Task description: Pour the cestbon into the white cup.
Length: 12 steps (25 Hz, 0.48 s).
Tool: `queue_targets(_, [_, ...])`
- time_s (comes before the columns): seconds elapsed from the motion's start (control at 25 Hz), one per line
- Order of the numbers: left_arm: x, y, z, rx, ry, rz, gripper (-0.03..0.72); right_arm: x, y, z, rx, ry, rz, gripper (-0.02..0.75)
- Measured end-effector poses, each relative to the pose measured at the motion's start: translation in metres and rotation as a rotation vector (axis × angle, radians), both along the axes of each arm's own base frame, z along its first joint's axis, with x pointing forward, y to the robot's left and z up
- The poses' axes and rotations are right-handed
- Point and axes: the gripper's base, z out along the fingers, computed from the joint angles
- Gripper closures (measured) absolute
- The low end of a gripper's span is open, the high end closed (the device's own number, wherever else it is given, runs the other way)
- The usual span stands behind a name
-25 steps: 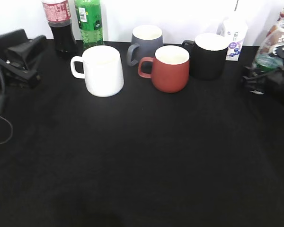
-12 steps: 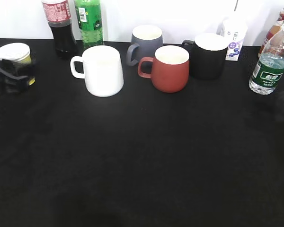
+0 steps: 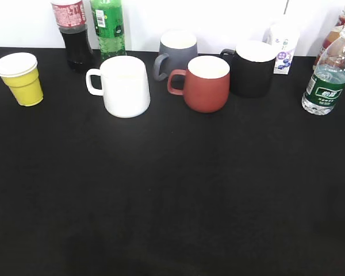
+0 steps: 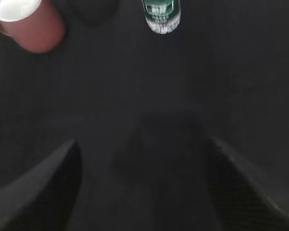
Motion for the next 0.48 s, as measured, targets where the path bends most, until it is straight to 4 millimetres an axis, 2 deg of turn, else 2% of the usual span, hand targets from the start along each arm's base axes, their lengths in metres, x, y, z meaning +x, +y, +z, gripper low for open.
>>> queue_targets(0.04, [-0.013,0.008,-0.009,-0.001,-0.006,-0.007,0.304,-0.019,-0.002,-0.010,-0.022,-0.025,-0.003,0.143])
queue_targets(0.12, [-0.036,0.020,-0.010,-0.041,-0.103,-0.037,0.304,-0.043,-0.006,-0.034,-0.062,-0.072,-0.017,0.143])
queue_targets(0.2, [-0.048,0.027,-0.014,-0.057,-0.153,-0.057,0.304,-0.059,-0.009,-0.043,-0.097,-0.121,-0.035,0.143])
queue_targets(0.48, [-0.053,0.027,-0.018,-0.056,-0.160,-0.082,0.304,-0.063,-0.009,-0.043,-0.098,-0.143,-0.037,0.143])
